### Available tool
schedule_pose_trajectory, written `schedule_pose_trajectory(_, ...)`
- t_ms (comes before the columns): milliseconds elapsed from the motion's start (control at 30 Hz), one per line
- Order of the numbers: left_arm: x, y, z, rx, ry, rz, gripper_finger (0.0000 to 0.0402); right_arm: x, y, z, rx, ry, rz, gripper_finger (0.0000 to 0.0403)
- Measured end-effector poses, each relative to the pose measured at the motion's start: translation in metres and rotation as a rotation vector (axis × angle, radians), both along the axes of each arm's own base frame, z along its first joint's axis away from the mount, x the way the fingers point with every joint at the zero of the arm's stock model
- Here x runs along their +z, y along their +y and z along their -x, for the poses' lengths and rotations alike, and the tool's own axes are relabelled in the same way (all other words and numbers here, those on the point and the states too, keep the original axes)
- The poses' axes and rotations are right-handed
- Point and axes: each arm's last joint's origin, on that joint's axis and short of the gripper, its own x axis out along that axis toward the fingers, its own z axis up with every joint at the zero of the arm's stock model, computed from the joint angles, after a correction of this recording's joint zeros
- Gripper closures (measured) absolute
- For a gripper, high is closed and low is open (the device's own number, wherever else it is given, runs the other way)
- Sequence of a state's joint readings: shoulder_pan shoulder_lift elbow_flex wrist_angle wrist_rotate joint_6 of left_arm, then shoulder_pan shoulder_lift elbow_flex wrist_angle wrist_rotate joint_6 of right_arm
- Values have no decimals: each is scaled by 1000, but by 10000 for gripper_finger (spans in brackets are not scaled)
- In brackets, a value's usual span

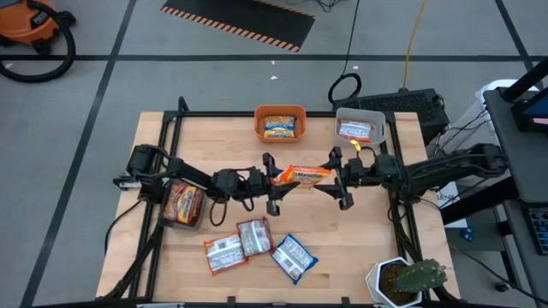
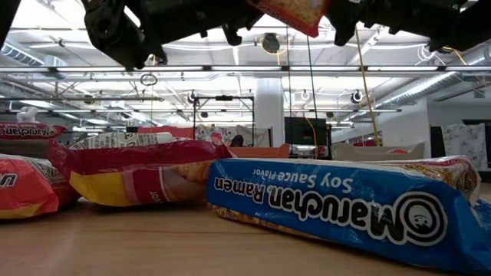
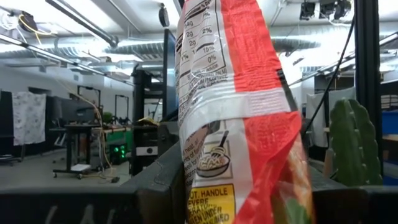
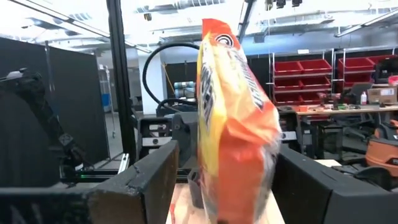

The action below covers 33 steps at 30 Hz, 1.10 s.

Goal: Sort Maruchan noodles
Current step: Put the top orange noodle pack into the gray bin

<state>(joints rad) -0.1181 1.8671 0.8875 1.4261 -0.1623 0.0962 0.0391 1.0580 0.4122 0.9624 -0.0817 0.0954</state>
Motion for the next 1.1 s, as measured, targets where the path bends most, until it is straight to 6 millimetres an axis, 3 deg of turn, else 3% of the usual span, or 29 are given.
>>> schedule_pose_trajectory(233,-1,1,-1,3,13,-5,265,-2,0,-6,3,-47,-12,194)
schedule_pose_trajectory(600,-2,1,-1,8,22,-10,265,-3,0,-9,0,-67,-20,287)
schedule_pose_trajectory(767,-2,1,-1,1,31,6,262,-3,0,-9,0,-67,-21,283)
schedule_pose_trajectory(900,-5,-6,-1,22,62,22,225,-3,0,-9,5,-65,-14,268)
schedule_pose_trajectory(1100,-8,-12,0,156,103,59,156,-1,0,-7,-9,-76,5,291)
